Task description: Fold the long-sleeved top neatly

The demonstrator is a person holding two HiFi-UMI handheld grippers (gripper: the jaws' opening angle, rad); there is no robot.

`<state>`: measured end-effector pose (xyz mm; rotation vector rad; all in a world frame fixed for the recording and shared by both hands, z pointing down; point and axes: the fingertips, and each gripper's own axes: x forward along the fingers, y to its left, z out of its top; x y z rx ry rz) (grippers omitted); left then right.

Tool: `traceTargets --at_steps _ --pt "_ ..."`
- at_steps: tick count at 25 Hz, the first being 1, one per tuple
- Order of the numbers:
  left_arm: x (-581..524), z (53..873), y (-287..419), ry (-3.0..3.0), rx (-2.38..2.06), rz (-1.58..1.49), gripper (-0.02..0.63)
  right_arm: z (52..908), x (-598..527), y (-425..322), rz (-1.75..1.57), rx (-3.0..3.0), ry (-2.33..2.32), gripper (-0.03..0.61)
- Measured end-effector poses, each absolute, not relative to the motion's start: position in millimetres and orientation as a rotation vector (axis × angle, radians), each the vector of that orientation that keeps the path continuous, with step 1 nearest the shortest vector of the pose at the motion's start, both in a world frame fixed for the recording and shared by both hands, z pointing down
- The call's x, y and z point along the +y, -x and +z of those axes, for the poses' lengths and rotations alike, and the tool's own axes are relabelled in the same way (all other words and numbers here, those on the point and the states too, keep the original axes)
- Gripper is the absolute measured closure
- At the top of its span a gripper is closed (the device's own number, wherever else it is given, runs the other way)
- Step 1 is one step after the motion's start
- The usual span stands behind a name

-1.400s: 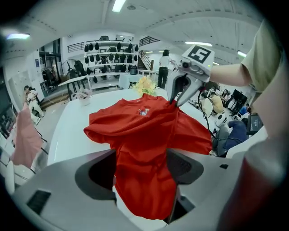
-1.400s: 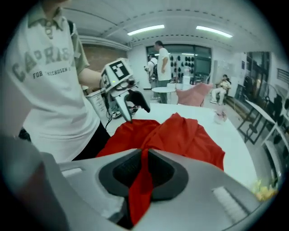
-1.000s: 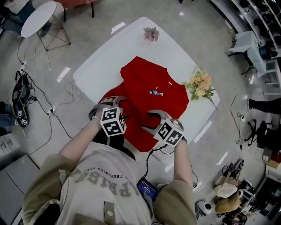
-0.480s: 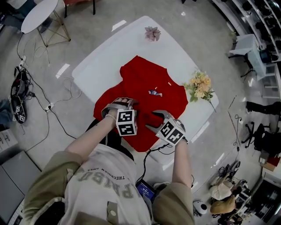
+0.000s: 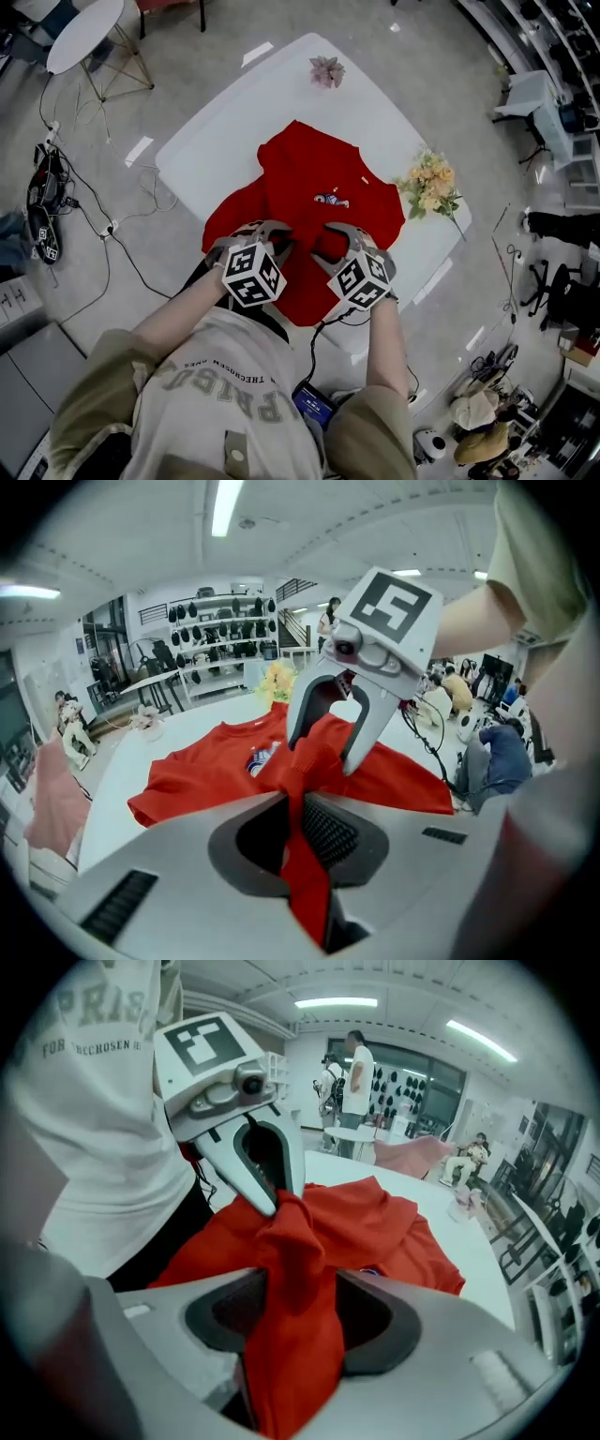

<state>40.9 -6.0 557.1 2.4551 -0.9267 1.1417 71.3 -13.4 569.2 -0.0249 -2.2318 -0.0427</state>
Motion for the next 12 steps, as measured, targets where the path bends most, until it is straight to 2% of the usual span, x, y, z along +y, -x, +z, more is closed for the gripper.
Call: traceTargets --at_steps 1,3,4,12 --pt "-4 551 -44 -2.458 -0.920 1.115 0.575 561 -13 -71 -0.026 -2.259 0.036 0.368" --pt "4 542 -54 -2.465 -0.894 1.064 0.575 544 -7 -77 -0.007 -2.290 0.065 0.513" --pt "9 539 -60 -2.469 -0.876 1.046 0.576 537 -4 -82 -0.010 -2.291 0.077 0.554" --pt "64 550 -116 -2.492 -0.600 1.055 0.575 528 48 -148 -0.008 -2.178 0.100 0.560"
